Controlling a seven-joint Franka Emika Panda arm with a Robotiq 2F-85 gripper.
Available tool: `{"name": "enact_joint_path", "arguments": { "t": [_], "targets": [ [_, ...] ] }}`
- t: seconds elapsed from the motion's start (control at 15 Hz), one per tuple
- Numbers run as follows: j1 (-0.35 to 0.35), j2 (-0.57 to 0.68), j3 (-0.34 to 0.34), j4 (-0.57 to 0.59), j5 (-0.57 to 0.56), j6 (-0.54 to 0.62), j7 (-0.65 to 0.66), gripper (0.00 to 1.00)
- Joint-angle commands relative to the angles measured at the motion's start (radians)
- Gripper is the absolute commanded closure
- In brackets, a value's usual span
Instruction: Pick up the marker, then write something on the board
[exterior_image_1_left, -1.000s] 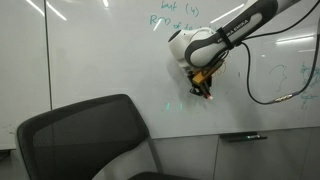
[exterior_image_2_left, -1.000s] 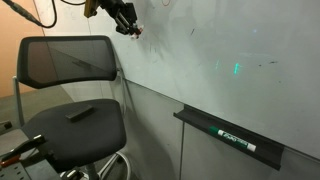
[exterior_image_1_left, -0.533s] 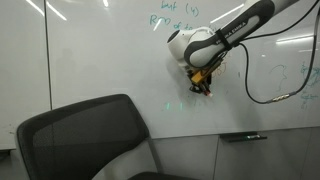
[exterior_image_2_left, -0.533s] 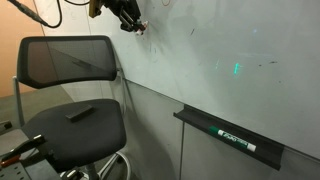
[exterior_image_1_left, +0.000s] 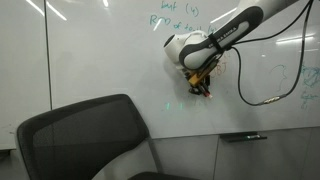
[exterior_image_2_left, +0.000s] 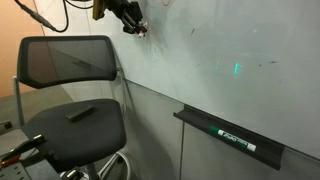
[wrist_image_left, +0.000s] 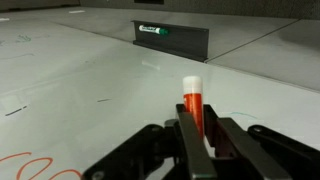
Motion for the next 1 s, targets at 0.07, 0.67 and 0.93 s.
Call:
{"name": "enact_joint_path", "arguments": {
  "t": [0.07, 0.67, 0.93],
  "targets": [
    [0.010, 0.094, -0.019, 0.112, -0.005, -0.017, -0.056, 0.95],
    [0.099, 0.112, 0.024, 0.159, -0.015, -0.012, -0.128, 0.95],
    [0.136, 0.099, 0.028, 0.176, -0.021, -0.033, -0.137, 0.95]
  ]
}}
